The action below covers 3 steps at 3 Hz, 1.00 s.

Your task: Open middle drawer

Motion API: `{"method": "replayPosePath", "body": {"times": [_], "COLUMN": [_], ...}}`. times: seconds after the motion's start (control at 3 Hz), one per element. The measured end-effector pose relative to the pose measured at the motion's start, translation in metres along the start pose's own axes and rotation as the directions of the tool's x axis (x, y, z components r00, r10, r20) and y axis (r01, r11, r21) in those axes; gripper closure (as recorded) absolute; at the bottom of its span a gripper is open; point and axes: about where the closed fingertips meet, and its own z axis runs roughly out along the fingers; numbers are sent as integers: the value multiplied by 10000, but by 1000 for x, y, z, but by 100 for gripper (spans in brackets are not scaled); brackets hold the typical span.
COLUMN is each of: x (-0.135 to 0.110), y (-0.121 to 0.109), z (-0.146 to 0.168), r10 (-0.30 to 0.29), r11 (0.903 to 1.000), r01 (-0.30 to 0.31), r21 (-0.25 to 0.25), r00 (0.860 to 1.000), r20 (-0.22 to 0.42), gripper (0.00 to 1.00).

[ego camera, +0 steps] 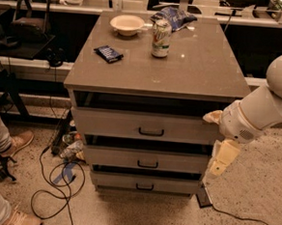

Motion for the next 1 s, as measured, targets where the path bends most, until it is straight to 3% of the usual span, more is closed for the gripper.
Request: {"method": "replayPosePath", "body": {"times": [0.33, 1.0], "x": [25, 81], "y": [-10, -24], "z": [19, 92], "r10": [-390, -1169], "r11": [9990, 9931], "r01": [391, 1172], "r21": [222, -12], "r00": [9992, 9896], "r20": [-38, -840], "gripper": [0, 0]}}
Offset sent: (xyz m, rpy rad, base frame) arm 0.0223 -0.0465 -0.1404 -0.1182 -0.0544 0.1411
